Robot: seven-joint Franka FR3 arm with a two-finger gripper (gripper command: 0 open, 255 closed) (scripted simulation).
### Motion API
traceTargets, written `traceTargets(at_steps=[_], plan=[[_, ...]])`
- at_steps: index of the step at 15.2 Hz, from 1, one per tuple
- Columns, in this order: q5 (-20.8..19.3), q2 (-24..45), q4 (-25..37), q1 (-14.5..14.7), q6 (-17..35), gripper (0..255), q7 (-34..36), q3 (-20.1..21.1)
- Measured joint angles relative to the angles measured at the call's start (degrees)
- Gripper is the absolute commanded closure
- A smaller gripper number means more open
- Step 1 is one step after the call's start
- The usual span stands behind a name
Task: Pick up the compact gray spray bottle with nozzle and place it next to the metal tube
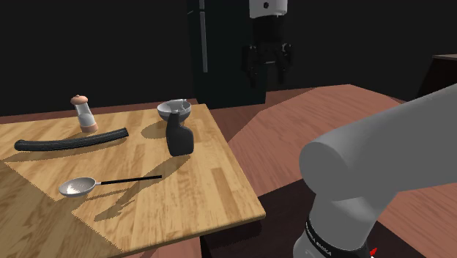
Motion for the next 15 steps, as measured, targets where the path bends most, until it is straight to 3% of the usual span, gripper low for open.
traceTargets(at_steps=[3,9,15], plan=[[-0.21,0.91,-1.32,0.72,3.28,0,-2.96,-1.24],[0.15,6.1,-6.48,4.55,18.96,0,-17.72,-7.04],[4.02,15.93,-7.6,10.42,34.46,0,-34.67,-13.12]])
